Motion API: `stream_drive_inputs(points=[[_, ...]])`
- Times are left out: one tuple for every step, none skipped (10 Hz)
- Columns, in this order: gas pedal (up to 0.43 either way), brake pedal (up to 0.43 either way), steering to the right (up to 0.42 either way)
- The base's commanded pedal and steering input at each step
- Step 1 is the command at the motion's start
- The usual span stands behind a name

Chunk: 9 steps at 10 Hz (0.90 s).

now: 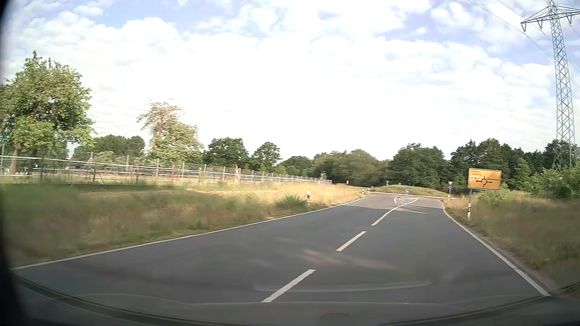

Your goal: Follow the waypoints while adhering to traffic rules and regulations

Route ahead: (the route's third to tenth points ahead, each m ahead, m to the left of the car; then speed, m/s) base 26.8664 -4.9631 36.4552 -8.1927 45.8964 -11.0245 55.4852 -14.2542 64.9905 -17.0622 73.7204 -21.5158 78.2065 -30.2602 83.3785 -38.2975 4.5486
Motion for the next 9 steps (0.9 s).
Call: stream_drive_inputs(points=[[0.260, 0.030, 0.420], [0.268, 0.030, 0.364], [0.287, 0.030, 0.295], [0.299, 0.030, 0.241], [0.319, 0.030, 0.197], [0.331, 0.030, 0.149], [0.350, 0.030, 0.106], [0.370, 0.030, 0.077], [0.378, 0.030, 0.056]])
